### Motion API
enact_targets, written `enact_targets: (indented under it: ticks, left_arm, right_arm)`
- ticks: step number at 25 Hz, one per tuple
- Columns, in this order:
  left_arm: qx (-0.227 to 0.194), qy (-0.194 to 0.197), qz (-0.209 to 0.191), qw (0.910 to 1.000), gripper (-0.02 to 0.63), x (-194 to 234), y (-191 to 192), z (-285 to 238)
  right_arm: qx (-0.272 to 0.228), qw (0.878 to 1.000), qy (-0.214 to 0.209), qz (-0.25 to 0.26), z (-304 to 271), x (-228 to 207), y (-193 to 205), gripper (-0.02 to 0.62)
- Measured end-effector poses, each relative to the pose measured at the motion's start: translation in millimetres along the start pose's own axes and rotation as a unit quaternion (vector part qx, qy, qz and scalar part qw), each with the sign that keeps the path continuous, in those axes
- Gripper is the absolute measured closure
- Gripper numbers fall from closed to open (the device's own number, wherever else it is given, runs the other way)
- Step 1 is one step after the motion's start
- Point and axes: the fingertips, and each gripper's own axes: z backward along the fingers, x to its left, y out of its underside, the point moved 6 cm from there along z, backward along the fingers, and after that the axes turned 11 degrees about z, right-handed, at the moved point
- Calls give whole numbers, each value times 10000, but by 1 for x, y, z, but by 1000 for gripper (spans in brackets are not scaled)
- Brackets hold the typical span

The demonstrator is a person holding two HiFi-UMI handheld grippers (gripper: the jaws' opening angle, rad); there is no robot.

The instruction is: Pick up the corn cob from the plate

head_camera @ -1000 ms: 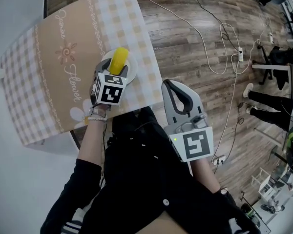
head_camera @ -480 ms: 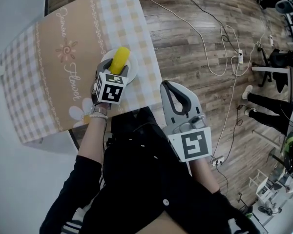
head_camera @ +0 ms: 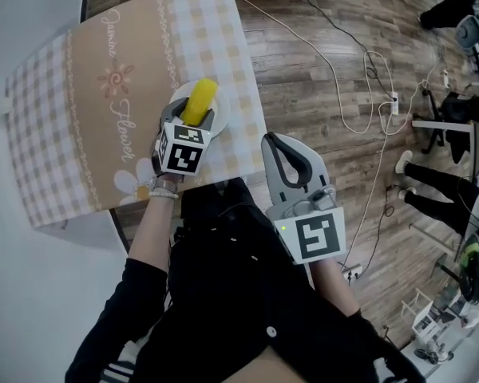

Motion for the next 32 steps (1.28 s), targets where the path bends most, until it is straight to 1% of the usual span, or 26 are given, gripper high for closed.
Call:
enact_targets:
  ticks: [3, 9, 16, 27, 32]
  left_arm:
    - [-134, 1, 91, 9999, 351, 0, -4, 9]
    - [-297, -47, 113, 9995, 351, 0, -11, 29]
    - [-539, -104, 159, 9984, 351, 2, -21, 56]
    - [-913, -285, 14, 9954, 351, 1, -41, 106]
    - [-1200, -291, -148, 9922, 351, -5, -57, 132]
  right_arm:
    - [-43, 10000, -63, 42, -1, 2, -3, 552]
    - [-161, 9996, -219, 127, -5, 7, -9, 552]
    - [-315, 9989, -280, 215, -8, 8, -19, 552]
    - [-612, 9970, -258, 390, -12, 2, -39, 552]
    - [-761, 9957, -237, 468, -15, -2, -49, 552]
